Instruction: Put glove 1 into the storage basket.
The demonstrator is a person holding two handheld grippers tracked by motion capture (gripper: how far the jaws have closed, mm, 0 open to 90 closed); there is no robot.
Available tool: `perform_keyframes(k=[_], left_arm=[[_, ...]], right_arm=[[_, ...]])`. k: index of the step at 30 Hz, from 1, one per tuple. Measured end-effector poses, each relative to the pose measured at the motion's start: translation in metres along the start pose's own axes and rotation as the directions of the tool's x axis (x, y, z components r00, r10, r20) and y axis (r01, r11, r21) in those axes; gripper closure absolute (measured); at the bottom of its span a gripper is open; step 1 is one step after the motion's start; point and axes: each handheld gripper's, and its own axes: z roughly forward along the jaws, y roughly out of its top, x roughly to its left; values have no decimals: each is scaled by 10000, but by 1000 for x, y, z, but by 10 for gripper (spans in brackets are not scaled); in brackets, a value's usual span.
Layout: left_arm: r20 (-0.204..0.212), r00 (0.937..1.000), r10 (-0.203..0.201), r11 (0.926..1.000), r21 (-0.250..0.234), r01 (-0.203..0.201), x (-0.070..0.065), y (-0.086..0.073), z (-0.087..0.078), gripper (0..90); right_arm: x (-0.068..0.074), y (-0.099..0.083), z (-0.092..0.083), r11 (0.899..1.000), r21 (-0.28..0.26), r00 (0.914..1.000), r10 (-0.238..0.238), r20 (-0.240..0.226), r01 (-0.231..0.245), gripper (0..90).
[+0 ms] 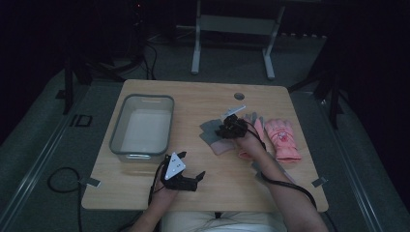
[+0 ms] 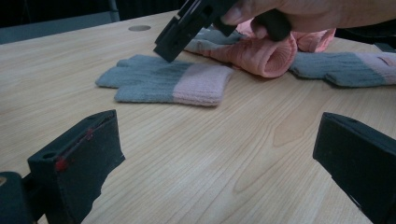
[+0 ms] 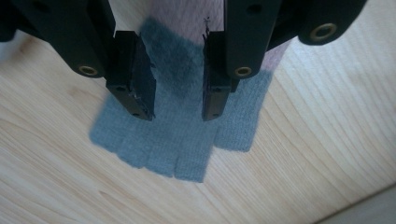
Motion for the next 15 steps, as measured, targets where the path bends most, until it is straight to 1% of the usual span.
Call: perform_keyframes(k=[1, 2, 4, 5, 6, 7, 8, 9, 10, 12, 15], left_arm=[[-1, 10000, -16, 10000, -10, 16, 0, 0, 0, 7], [-5, 10000, -28, 10000, -10, 28, 0, 0, 0, 7], [-7, 10000, -25, 10000, -14, 25, 0, 0, 0, 7], [-8, 10000, -21, 10000, -11, 21, 0, 0, 0, 7], [-8, 10000, -23, 10000, -13, 23, 0, 0, 0, 7], [-9, 10000, -31, 10000, -22, 31, 0, 0, 0, 7], [-10, 10000, -35, 10000, -24, 35, 0, 0, 0, 7], [-12, 10000, -38, 10000, -19, 38, 0, 0, 0, 7], [-14, 10000, -34, 10000, -10, 34, 0, 0, 0, 7], [-19, 10000, -22, 10000, -7, 22, 0, 0, 0, 7], [-23, 10000, -16, 10000, -9, 16, 0, 0, -1, 7]], right_arm=[[0, 2, 5, 9997, 173, 9999, -160, 43, 159, 649], [0, 2, 5, 9997, 173, 9999, -160, 43, 159, 649], [-1, 5, 11, 9989, 445, 9997, -158, 170, 150, 652], [-1, 5, 13, 9982, 587, 9998, -124, 155, 115, 649], [-2, 5, 16, 9967, 807, 9998, -109, 174, 95, 625], [-2, 5, 20, 9937, 1124, 9997, -68, 242, 40, 591], [-1, 5, 23, 9912, 1320, 9995, 15, 321, -58, 582], [-1, 5, 23, 9908, 1334, 9992, 161, 358, -207, 582], [0, 6, 23, 9900, 1389, 9988, 203, 435, -262, 585], [3, 6, 24, 9900, 1398, 9982, 102, 590, -184, 625], [6, 7, 25, 9897, 1417, 9977, 125, 660, -217, 732]])
